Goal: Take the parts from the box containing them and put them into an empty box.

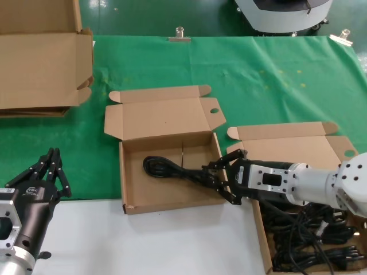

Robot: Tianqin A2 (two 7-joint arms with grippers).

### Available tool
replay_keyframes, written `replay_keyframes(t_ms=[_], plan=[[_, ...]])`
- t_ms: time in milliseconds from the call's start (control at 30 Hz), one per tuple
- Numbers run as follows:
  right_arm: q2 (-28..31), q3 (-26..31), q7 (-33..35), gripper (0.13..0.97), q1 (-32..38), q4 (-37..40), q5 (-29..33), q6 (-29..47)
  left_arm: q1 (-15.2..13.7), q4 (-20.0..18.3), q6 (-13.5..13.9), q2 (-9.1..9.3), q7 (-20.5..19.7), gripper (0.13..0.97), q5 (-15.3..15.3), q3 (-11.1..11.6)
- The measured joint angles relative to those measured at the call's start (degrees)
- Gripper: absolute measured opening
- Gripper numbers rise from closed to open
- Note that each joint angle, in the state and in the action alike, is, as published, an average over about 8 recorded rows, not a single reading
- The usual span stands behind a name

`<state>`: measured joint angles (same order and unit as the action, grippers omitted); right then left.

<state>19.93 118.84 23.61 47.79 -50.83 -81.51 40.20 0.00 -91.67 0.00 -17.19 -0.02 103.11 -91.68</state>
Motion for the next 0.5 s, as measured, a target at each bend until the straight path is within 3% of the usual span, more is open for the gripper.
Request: replay_keyframes(t_ms=[300, 500], plan=[[-0.6, -0.4, 0.2, 0.304, 0.3, 1.3, -0.2, -0.8, 0.0, 0.0, 0.0, 0.00, 0.0, 0.172, 0.0, 0.0], [-0.1, -1.1, -3.6, 0.342, 0.3, -0.9, 0.2, -1.6, 0.0, 0.0, 0.0, 0.00, 0.0, 0.172, 0.0, 0.0]])
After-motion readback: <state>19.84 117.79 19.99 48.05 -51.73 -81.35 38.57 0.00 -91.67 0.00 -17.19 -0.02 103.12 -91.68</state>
